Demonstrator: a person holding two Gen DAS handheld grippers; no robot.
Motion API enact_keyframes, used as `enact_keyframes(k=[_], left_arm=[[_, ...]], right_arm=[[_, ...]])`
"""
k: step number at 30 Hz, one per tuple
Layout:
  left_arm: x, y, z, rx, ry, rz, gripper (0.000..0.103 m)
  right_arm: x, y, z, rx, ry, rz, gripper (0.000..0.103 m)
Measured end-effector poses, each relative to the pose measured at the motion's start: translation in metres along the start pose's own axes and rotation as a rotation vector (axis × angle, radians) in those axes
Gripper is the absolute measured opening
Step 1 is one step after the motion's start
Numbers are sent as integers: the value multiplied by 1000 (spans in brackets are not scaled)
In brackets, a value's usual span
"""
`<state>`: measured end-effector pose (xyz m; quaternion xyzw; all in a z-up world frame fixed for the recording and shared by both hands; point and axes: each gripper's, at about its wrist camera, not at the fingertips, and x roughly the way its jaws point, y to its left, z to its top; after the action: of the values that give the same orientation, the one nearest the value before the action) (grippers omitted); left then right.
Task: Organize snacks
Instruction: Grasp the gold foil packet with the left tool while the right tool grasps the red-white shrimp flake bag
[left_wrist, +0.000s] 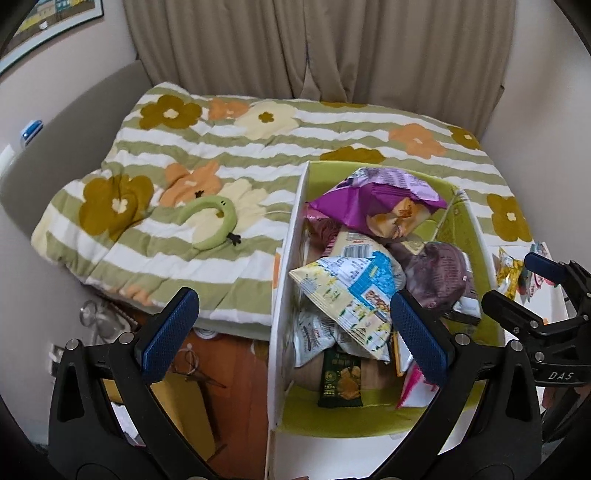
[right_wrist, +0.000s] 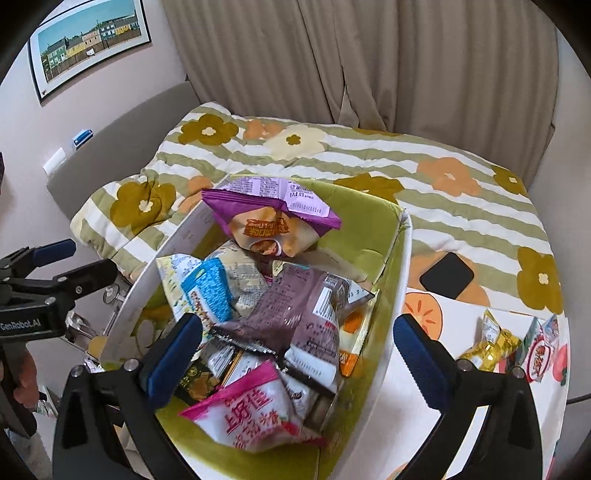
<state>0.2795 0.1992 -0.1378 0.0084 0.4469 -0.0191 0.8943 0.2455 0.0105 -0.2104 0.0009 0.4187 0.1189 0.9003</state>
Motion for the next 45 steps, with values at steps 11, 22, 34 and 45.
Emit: enact_keyframes(k=[11, 22, 34, 45], left_arm=[[-30, -59, 9, 101, -82, -113, 102], [-34, -180, 18, 174, -103, -196, 102], [28, -320, 9, 228, -5, -227, 102], [158, -403, -27, 314, 173, -227, 102]], right_arm=[[-71, -38, -14, 101, -128, -99, 103], [-118, -155, -37, 203, -157, -205, 103], [-104, -271, -54, 204, -19, -198, 103], [-19, -335, -71, 211, 116, -122, 103]])
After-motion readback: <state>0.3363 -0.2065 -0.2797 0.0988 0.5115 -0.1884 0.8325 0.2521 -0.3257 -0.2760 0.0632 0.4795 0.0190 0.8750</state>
